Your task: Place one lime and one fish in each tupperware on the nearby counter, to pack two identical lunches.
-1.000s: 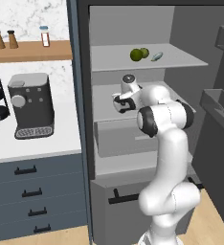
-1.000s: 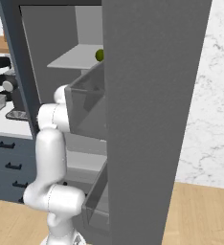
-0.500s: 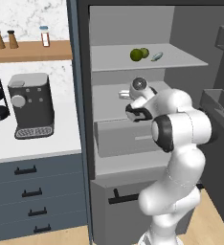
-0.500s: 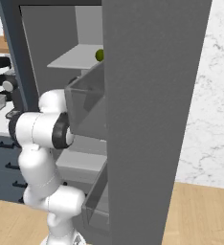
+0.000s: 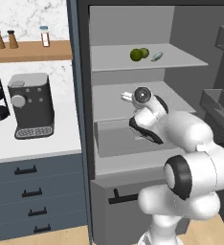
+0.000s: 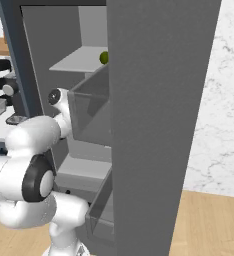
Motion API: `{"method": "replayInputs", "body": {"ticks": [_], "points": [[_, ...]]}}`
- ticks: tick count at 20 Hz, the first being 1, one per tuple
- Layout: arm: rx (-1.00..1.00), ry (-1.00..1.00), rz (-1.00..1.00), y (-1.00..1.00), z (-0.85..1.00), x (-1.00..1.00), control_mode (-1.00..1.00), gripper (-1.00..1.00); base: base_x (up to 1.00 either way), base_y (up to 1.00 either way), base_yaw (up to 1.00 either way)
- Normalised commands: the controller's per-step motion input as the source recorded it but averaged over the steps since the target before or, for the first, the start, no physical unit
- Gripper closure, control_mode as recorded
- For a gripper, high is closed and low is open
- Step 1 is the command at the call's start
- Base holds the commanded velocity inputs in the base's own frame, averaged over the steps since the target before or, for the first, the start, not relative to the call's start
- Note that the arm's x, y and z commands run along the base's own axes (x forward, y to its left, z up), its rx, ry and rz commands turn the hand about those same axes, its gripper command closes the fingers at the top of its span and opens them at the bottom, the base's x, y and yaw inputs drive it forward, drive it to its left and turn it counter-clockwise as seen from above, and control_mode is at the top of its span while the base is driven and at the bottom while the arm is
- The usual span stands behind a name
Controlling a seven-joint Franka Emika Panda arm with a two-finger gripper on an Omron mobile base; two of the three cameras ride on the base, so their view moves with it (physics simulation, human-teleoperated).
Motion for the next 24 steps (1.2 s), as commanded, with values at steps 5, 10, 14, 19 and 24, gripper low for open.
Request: {"method": "replayInputs", "body": {"ticks": [5,10,14,19,24], "points": [[0.32,0.37,-0.11,0.12,1.00,-1.00,-1.00,1.00,0.00,0.00,0.00],[0.31,0.19,-0.01,-0.17,0.41,-1.00,-1.00,1.00,0.00,0.00,0.00],[0.05,0.03,0.01,-0.04,-0.01,-0.59,-1.00,1.00,0.00,0.00,0.00],[0.00,0.00,0.00,0.13,-0.01,-0.35,1.00,1.00,-0.60,0.36,0.06],[0.00,0.00,0.00,0.00,0.00,0.00,1.00,1.00,-0.78,0.99,0.28]]}}
